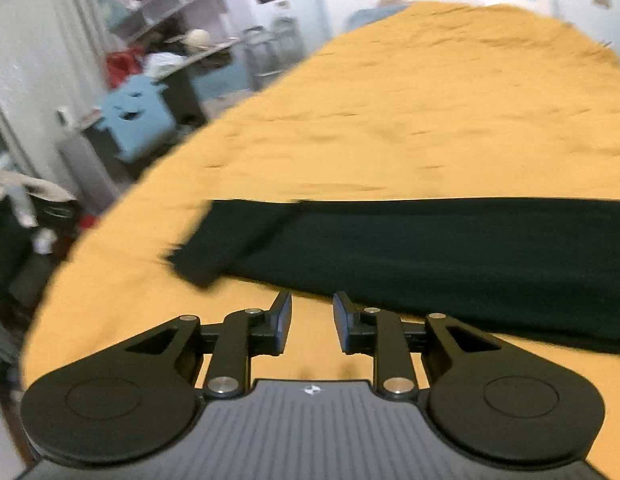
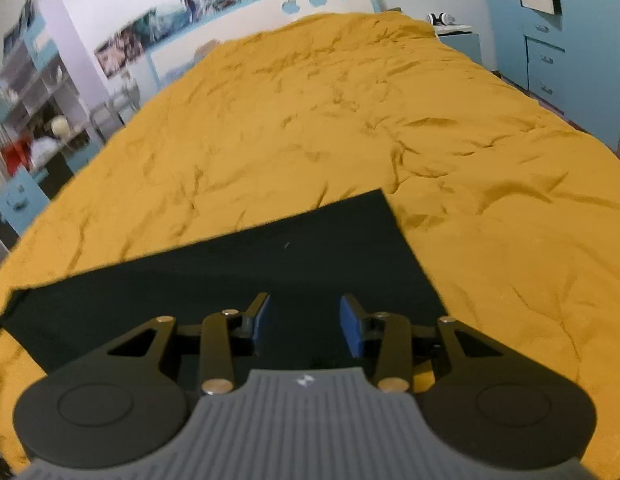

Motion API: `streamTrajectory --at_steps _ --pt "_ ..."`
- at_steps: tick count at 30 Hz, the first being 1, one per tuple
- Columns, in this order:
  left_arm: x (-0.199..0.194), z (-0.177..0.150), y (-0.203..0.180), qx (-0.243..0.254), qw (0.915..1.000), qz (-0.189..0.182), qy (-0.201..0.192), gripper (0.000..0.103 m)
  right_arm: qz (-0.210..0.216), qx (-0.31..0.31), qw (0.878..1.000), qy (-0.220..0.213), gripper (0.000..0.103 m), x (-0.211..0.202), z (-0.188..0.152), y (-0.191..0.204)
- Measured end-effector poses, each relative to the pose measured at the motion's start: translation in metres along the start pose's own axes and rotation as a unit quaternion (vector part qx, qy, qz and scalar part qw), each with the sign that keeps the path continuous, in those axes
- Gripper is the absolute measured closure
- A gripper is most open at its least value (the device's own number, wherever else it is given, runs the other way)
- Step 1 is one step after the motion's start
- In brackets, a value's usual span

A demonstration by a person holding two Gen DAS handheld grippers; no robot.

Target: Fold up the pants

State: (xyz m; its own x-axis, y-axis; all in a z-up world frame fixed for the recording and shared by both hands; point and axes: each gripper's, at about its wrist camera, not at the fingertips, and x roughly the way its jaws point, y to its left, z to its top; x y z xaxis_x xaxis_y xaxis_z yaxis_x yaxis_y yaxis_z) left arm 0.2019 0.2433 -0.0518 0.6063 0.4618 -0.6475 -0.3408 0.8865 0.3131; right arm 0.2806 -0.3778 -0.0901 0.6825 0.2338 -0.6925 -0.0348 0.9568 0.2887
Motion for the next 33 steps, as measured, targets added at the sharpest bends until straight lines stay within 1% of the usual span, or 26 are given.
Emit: streamTrajectory --at_steps 1,2,4,6,7,8,10,12,13,16,18,21,23,25,28,30,33 --pt "0.014 0.003 0.011 -0.011 0.9999 0.003 0.003 0.073 -0.006 -0.003 1.000 0.006 0.068 0.005 0.000 0.004" --pt "0.027 0.005 0.020 -0.026 0.9996 -0.002 0.003 0.073 -0.013 -0.006 1.000 0.011 0.068 0.009 0.000 0.008" --pt "0.052 0.010 0.038 -0.067 0.9976 -0.018 0.007 0.073 -0.025 -0.014 0.999 0.019 0.068 0.017 0.001 0.015" --pt "0.068 0.009 0.064 -0.107 0.9934 -0.040 0.002 0.073 -0.036 -0.027 0.999 0.025 0.068 0.024 0.002 0.022" --pt "0.075 0.012 0.064 -0.121 0.9912 -0.053 -0.002 0.073 -0.042 -0.033 0.998 0.028 0.068 0.027 0.002 0.025" --pt "0.079 0.012 0.072 -0.128 0.9894 -0.068 -0.004 0.073 -0.047 -0.036 0.998 0.030 0.069 0.028 0.002 0.028" --pt "0.086 0.017 0.074 -0.132 0.9864 -0.098 -0.009 0.073 -0.058 -0.040 0.997 0.032 0.069 0.031 0.003 0.032" --pt "0.099 0.024 0.068 -0.127 0.9852 -0.115 -0.009 0.073 -0.069 -0.045 0.996 0.031 0.069 0.033 0.005 0.035" --pt "0.107 0.025 0.066 -0.120 0.9859 -0.116 -0.005 0.073 -0.074 -0.047 0.996 0.029 0.069 0.034 0.006 0.036" --pt "0.137 0.029 0.059 -0.095 0.9908 -0.092 0.031 0.076 -0.089 -0.049 0.994 0.028 0.069 0.039 0.009 0.036" --pt "0.145 0.031 0.059 -0.075 0.9940 -0.073 0.034 0.076 -0.096 -0.051 0.994 0.029 0.069 0.040 0.010 0.036" --pt "0.152 0.043 0.072 -0.068 0.9965 -0.042 0.023 0.076 -0.108 -0.050 0.992 0.030 0.069 0.041 0.011 0.032" --pt "0.158 0.054 0.084 -0.078 0.9966 -0.022 0.016 0.076 -0.113 -0.045 0.992 0.030 0.069 0.041 0.011 0.031" --pt "0.164 0.065 0.096 -0.093 0.9955 0.012 0.010 0.077 -0.114 -0.044 0.992 0.031 0.069 0.041 0.012 0.032" --pt "0.167 0.076 0.118 -0.127 0.9907 0.049 0.001 0.077 -0.115 -0.056 0.991 0.028 0.069 0.039 0.013 0.036" --pt "0.160 0.076 0.132 -0.156 0.9864 0.050 -0.005 0.077 -0.116 -0.064 0.991 0.023 0.069 0.037 0.013 0.038" --pt "0.145 0.065 0.146 -0.191 0.9811 0.030 -0.008 0.076 -0.111 -0.067 0.991 0.019 0.069 0.035 0.013 0.039"
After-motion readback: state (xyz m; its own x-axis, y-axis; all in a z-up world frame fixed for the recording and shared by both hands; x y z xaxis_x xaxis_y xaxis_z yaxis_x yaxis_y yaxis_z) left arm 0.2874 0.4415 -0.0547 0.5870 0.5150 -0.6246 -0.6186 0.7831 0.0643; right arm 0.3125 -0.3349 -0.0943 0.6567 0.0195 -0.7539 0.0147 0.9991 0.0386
